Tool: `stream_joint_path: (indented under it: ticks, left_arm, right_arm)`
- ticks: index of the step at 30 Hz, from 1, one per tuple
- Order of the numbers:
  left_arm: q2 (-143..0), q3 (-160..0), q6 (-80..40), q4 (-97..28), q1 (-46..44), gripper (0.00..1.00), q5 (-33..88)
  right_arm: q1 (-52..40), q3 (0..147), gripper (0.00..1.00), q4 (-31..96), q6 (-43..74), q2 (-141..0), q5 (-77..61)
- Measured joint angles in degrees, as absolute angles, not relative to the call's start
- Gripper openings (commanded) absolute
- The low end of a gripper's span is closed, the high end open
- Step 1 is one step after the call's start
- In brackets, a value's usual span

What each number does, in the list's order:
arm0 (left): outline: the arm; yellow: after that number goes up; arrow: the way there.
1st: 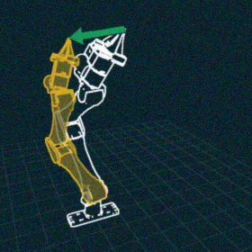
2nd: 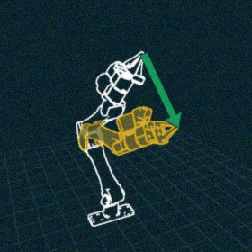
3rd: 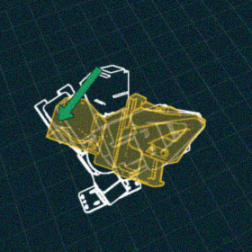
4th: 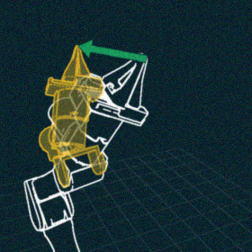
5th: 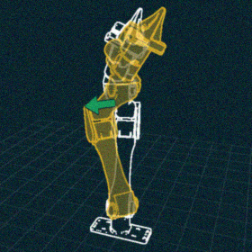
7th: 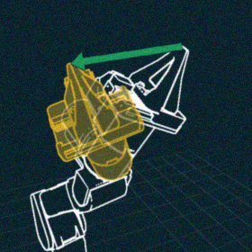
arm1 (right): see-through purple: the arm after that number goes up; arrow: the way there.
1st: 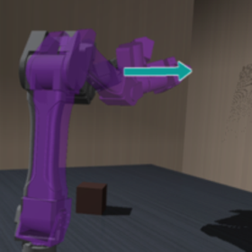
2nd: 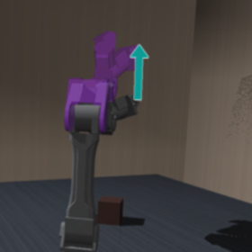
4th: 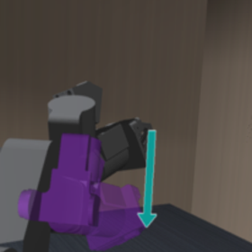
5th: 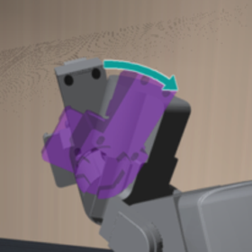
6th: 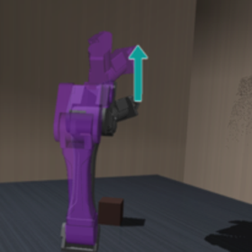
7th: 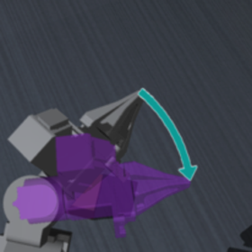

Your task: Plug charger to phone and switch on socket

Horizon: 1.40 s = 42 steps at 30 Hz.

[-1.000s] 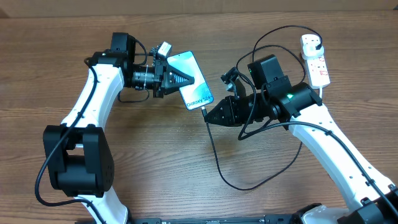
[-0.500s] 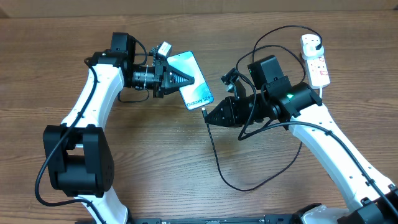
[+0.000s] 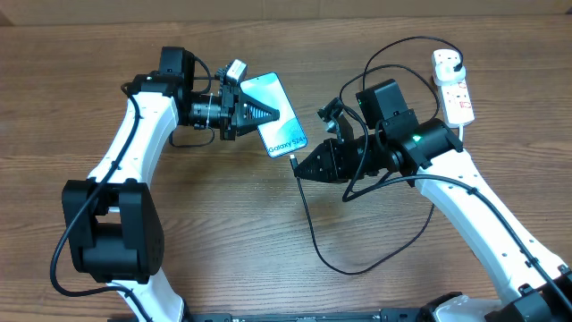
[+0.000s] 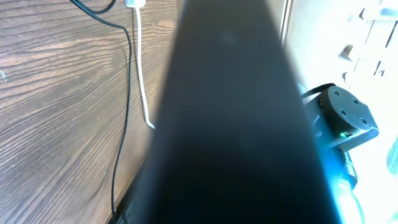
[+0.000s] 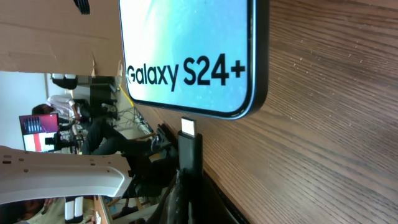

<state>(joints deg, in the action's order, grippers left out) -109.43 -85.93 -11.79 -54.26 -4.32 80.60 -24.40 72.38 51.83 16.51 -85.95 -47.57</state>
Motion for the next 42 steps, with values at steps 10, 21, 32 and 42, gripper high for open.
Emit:
stream_joint_path:
  ticks: [10, 21, 32, 42]
  left_arm:
    - [-109.4, -85.9, -11.8, -54.3, -4.3, 0.04, 80.4]
    - [-109.4, -85.9, -11.8, -54.3, -4.3, 0.04, 79.8]
    - [-109.4, -85.9, -11.8, -55.9, -4.3, 0.04, 78.2]
    - [-109.4, -85.9, -11.8, -56.4, -4.3, 0.04, 77.1]
  right_arm:
    - [-24.4, 72.4, 0.04, 51.8, 16.5, -86.0, -47.6]
    - [-24.4, 72.4, 0.04, 51.8, 16.5, -86.0, -46.9]
    - [-25.3, 72.4, 0.04, 51.7, 16.5, -86.0, -45.5]
    - [-25.5, 72.4, 0.04, 51.7, 16.5, -86.0, -44.4]
